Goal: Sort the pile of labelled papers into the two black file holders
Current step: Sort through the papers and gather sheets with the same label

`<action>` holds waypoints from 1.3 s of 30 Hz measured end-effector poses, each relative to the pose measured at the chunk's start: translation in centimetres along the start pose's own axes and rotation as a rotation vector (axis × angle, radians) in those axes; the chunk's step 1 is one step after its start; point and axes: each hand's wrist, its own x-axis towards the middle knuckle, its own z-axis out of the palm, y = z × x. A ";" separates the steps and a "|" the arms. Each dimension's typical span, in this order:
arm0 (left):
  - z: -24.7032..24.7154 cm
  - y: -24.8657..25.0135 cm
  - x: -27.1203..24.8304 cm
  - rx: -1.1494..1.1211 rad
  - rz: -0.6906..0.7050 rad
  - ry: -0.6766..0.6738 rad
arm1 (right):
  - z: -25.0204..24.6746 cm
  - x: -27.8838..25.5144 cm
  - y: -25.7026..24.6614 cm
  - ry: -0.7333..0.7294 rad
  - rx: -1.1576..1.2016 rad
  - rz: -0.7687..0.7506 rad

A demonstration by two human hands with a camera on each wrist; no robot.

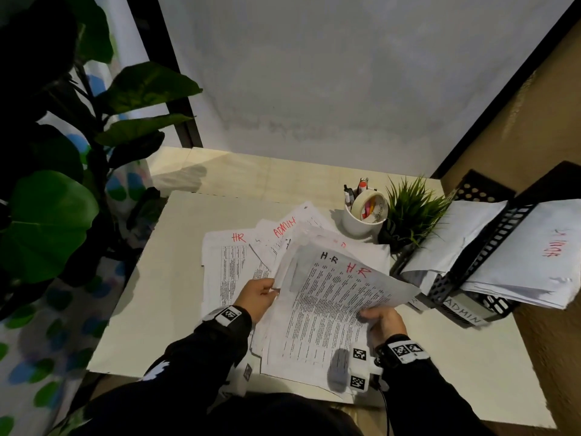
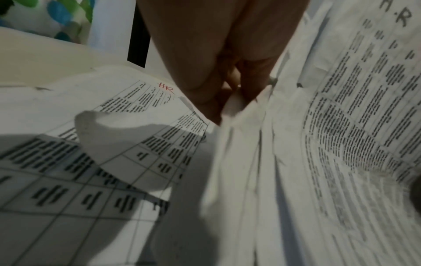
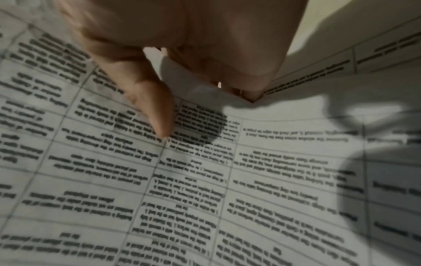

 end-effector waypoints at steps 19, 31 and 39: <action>-2.3 -1.3 0.4 0.307 -0.387 0.581 | 0.0 -0.6 -0.6 0.107 -0.165 -0.020; -10.6 -2.2 0.2 0.251 -0.342 0.710 | -2.0 2.6 0.8 0.157 -0.411 0.007; -18.7 3.2 -2.8 -0.038 -0.031 0.818 | -0.4 1.2 -0.1 0.171 -0.583 -0.034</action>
